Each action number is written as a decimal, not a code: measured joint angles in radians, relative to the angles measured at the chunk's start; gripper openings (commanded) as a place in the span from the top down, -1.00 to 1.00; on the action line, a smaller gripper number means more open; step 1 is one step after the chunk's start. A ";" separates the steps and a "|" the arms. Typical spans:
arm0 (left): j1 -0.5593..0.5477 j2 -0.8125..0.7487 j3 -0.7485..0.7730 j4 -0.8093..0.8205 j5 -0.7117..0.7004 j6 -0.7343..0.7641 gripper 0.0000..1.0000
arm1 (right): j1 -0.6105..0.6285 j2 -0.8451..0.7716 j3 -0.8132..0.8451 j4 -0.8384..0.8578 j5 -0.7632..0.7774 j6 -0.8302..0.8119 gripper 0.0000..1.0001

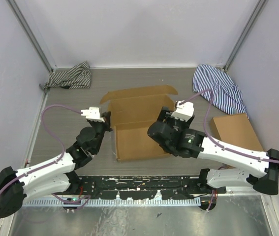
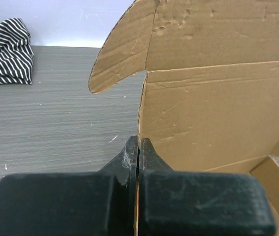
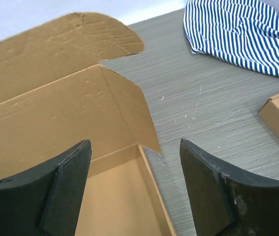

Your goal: Fold the paper box

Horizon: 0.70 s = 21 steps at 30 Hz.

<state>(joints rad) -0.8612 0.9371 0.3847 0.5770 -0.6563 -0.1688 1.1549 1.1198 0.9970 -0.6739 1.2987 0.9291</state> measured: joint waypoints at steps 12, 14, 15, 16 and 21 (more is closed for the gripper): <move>0.000 -0.042 -0.045 0.054 -0.011 0.062 1.00 | 0.013 -0.256 0.150 -0.024 -0.157 -0.426 -0.24; 0.001 -0.023 -0.040 0.085 0.009 0.124 1.00 | 0.012 -0.266 0.177 0.019 -0.170 -0.521 -0.28; 0.001 -0.007 -0.032 0.099 0.023 0.164 1.00 | 0.010 -0.262 0.203 0.036 -0.178 -0.569 -0.30; 0.001 0.012 -0.018 0.108 0.040 0.200 1.00 | 0.005 -0.250 0.234 0.053 -0.190 -0.611 -0.32; 0.001 0.086 0.056 0.160 0.145 0.366 1.00 | -0.087 -0.104 0.404 0.071 -0.325 -0.731 -0.36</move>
<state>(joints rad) -0.8600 1.0233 0.4412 0.7372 -0.5117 0.1970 1.0676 1.0157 1.4014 -0.6025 0.9737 0.1982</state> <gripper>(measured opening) 0.011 0.674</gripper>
